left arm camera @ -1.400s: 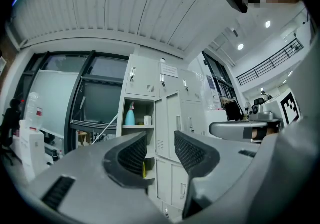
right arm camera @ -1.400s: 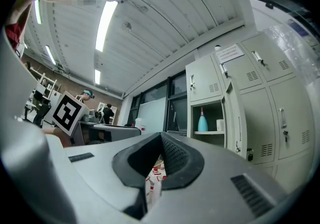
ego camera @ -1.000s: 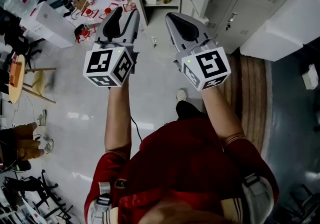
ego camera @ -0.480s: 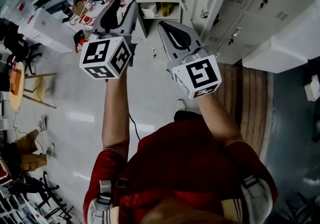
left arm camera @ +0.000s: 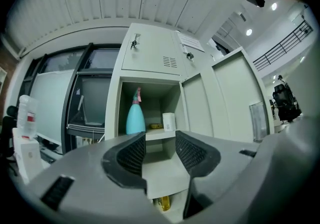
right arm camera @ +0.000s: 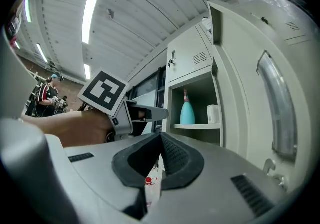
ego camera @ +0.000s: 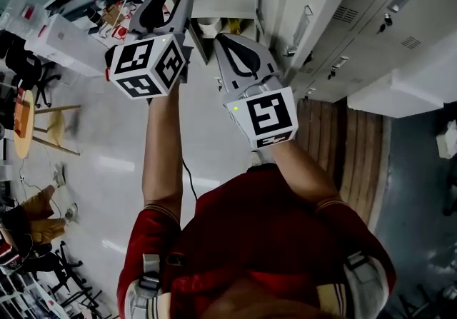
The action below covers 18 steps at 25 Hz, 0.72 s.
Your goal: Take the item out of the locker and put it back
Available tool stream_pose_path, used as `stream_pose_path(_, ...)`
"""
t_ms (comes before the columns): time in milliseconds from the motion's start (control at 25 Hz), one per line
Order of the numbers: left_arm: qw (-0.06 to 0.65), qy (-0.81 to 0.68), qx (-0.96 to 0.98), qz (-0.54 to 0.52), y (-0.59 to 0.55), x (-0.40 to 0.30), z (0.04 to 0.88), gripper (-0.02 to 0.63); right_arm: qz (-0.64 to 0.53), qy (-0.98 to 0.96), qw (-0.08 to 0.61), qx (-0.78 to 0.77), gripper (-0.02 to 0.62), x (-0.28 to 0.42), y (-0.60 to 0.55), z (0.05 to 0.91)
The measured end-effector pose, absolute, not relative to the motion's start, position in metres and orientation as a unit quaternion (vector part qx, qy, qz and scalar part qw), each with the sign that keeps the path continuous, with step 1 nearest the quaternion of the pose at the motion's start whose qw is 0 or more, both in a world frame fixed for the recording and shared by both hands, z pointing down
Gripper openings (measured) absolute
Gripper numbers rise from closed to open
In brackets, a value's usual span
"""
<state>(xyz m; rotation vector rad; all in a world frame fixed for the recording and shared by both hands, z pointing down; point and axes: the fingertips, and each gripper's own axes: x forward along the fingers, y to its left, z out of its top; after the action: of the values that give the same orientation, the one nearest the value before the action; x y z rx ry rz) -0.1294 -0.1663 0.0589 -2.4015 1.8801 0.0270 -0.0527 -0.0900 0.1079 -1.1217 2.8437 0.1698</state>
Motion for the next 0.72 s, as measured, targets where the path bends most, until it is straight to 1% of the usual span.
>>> stream_pose_path(440, 0.037, 0.634, -0.773, 0.012, -0.227, -0.134, 0.048, 0.184, 0.049, 0.930, 0.035, -0.362, -0.003, -0.061, -0.122, 0.113)
stream_pose_path(720, 0.040, 0.634, -0.772, 0.007, -0.254, -0.138, 0.032, 0.212, 0.053, 0.924, 0.034, -0.378, -0.003, -0.067, -0.131, 0.109)
